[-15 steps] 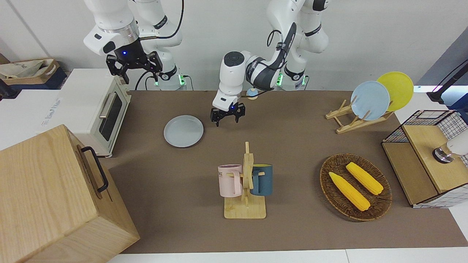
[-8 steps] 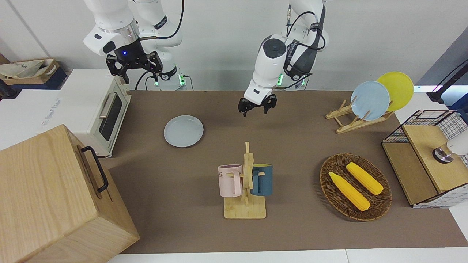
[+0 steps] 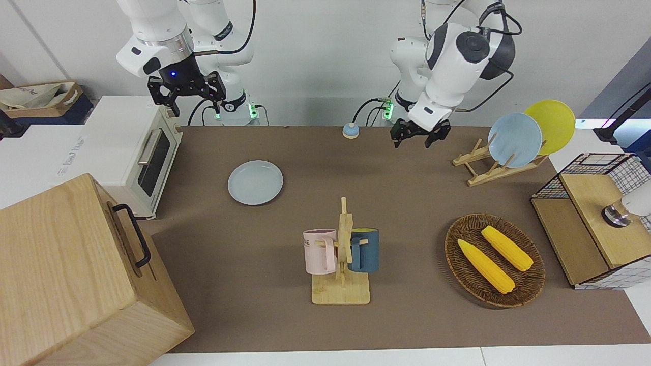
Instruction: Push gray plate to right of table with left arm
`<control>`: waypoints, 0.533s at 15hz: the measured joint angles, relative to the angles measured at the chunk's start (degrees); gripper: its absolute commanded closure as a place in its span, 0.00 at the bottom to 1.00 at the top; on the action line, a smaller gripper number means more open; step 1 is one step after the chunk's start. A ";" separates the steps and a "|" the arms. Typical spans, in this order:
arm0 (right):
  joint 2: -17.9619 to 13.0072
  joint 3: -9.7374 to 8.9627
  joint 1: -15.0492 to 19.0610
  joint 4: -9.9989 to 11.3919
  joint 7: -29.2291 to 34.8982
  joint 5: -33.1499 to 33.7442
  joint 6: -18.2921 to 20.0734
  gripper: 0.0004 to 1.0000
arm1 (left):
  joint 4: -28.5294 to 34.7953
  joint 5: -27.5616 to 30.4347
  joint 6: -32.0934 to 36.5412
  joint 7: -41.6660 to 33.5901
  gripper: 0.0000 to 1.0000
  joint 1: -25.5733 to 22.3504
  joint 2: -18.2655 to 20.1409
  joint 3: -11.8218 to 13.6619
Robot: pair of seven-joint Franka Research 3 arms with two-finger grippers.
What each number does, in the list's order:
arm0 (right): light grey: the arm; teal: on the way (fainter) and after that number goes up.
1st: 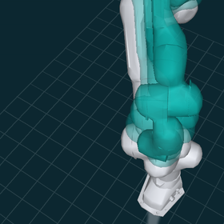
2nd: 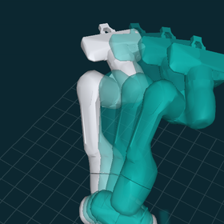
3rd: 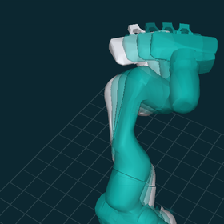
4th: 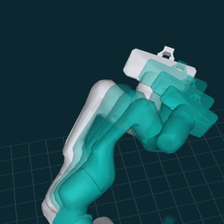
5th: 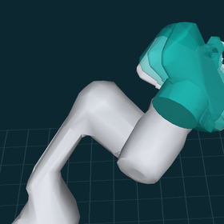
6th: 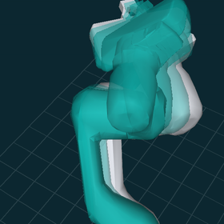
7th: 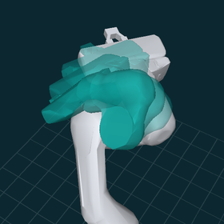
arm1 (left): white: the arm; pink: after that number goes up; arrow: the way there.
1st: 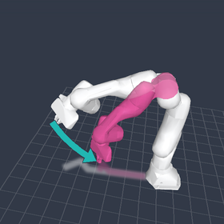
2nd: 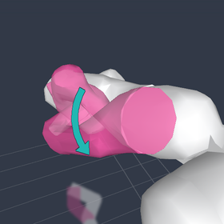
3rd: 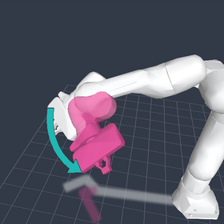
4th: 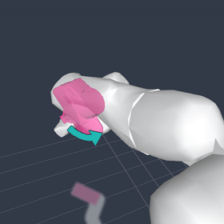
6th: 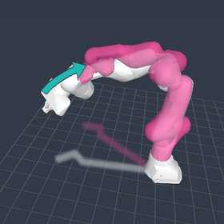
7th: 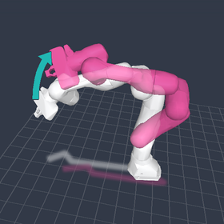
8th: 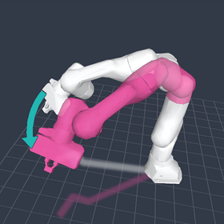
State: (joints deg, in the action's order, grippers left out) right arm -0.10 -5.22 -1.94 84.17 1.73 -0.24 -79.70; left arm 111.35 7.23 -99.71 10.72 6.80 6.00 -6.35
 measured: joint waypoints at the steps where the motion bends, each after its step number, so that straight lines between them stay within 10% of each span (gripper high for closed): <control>1: 0.00 0.00 0.00 0.00 0.00 0.00 0.00 0.02 | -0.02 -0.23 0.85 -3.29 0.01 -1.84 0.95 0.42; 8: 0.00 0.00 0.00 0.00 0.00 0.00 0.00 0.02 | -2.12 -4.82 4.88 -17.28 0.01 -4.90 3.95 5.64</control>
State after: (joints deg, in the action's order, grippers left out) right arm -0.10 -5.22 -1.94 84.17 1.73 -0.24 -79.70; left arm 109.22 2.41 -94.84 -6.56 1.89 9.95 -0.71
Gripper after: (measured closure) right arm 0.013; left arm 0.004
